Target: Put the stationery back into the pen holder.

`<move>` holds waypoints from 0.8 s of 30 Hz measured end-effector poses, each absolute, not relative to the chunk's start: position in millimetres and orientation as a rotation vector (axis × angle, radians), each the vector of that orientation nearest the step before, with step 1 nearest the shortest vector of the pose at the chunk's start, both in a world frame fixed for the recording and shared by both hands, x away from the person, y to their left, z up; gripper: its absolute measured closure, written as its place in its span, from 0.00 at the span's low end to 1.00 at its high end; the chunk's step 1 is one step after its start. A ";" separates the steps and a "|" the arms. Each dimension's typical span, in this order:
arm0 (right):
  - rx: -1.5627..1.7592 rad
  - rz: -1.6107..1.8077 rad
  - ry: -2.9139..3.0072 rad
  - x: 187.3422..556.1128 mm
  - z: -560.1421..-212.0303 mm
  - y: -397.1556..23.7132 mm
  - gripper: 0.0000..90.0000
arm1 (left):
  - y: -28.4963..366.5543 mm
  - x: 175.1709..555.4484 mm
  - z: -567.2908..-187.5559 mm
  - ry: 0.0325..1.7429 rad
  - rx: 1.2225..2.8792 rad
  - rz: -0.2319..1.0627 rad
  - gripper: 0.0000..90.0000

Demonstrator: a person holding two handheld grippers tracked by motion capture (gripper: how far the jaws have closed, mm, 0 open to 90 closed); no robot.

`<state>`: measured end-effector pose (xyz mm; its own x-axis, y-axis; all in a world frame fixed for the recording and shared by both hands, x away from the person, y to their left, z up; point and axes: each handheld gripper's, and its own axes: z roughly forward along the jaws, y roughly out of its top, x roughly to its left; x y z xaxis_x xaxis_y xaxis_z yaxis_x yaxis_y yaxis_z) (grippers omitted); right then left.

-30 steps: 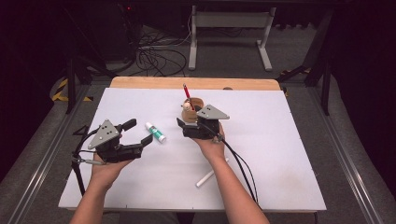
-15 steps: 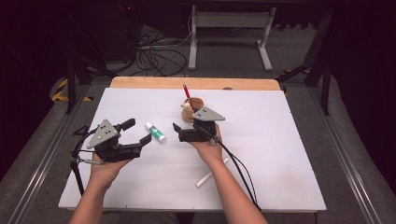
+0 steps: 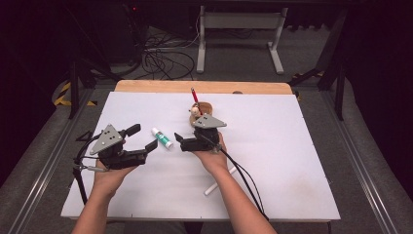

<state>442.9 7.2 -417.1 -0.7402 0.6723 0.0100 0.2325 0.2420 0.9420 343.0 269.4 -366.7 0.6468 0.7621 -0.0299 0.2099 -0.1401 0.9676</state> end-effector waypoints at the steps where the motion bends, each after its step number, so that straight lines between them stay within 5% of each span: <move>1: 0.830 1.499 2.128 442.8 -417.5 8.4 0.09 | 269.6 343.0 -366.6 0.803 1.682 0.580 0.21; 24: 0.884 1.363 2.290 441.3 -434.5 40.3 0.26 | 271.8 343.2 -366.5 0.812 1.684 0.597 0.18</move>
